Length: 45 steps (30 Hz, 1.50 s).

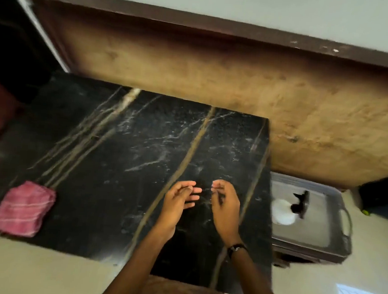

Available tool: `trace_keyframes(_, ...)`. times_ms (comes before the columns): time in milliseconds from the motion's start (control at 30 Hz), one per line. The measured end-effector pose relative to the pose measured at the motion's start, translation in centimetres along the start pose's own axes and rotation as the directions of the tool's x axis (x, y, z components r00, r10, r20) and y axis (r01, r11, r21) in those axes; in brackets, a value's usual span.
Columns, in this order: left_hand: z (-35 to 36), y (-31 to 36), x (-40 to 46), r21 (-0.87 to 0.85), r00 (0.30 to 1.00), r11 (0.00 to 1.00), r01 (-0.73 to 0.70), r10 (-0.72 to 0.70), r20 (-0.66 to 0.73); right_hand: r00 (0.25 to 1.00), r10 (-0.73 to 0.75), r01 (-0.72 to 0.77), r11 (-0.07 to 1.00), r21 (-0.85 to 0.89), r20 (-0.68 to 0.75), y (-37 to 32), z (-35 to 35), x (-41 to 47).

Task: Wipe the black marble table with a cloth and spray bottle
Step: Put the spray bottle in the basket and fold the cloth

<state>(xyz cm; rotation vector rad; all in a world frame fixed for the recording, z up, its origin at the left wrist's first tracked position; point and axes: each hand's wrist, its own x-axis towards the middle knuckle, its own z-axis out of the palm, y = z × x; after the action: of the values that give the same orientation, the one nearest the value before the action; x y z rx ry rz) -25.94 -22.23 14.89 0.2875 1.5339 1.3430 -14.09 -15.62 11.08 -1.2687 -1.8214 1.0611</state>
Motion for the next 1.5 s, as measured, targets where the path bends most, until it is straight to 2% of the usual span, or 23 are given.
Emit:
trace_keyframes(100, -9.6, 1.5, -0.9, -0.048, 0.985, 0.999, -0.023, 0.014, -0.171, 0.984, -0.052, 0.048, 0.998, 0.028, 0.172, -3.8, 8.0, -1.0)
trace_keyframes(200, -19.9, 2.3, -2.0, -0.082, 0.941, 0.996, -0.035, 0.005, -0.338, 0.933, -0.099, 0.094, 0.995, 0.032, 0.346, -7.3, 16.6, -2.3)
trace_keyframes(333, -30.0, 2.2, -3.6, -0.126, 0.823, 0.991, -0.040, -0.038, -0.567, 0.872, -0.069, 0.076, 0.997, 0.004, 0.485, -10.4, 25.9, -4.7)
trace_keyframes(433, -35.2, 1.0, -3.9, 0.018, 0.697, 0.999, -0.031, 0.035, -0.716, 0.820, 0.041, -0.005, 0.998, -0.064, 0.571, -12.2, 30.8, -7.3)
trace_keyframes(500, -37.5, 0.1, -3.5, 0.157, 0.656, 0.987, 0.047, 0.088, -0.750, 0.808, 0.138, -0.075, 0.988, -0.132, 0.573, -13.2, 33.2, -8.8)
trace_keyframes(600, -39.3, -1.0, -2.3, 0.302, 0.608, 0.932, 0.202, 0.122, -0.785, 0.831, 0.253, -0.198, 0.967, -0.162, 0.496, -14.1, 35.3, -10.4)
trace_keyframes(767, -39.6, -0.9, -0.7, 0.303, 0.661, 0.923, 0.236, 0.076, -0.747, 0.827, 0.351, -0.308, 0.936, -0.168, 0.440, -15.1, 37.5, -11.6)
trace_keyframes(933, -40.4, -0.6, -0.5, 0.329, 0.654, 0.876, 0.352, 0.021, -0.756, 0.798, 0.420, -0.380, 0.907, -0.179, 0.433, -15.0, 38.5, -11.2)
trace_keyframes(1100, -42.0, -0.4, -0.4, 0.172, 0.765, 0.921, 0.351, -0.176, -0.619, 0.689, 0.521, -0.543, 0.832, -0.119, 0.504, -14.5, 37.9, -10.1)
trace_keyframes(1267, -38.2, 1.6, -1.1, -0.002, 0.859, 0.946, 0.325, -0.296, -0.416, 0.644, 0.488, -0.604, 0.797, 0.001, 0.589, -13.2, 33.3, -7.7)
trace_keyframes(1400, -32.1, 3.2, -0.8, -0.070, 0.925, 0.967, 0.243, -0.253, -0.284, 0.651, 0.347, -0.624, 0.751, 0.216, 0.675, -12.4, 26.2, -5.0)
trace_keyframes(1500, -26.5, 3.9, 0.0, -0.058, 0.958, 0.975, 0.212, -0.220, -0.187, 0.637, 0.334, -0.685, 0.658, 0.312, 0.695, -11.2, 21.0, -3.3)
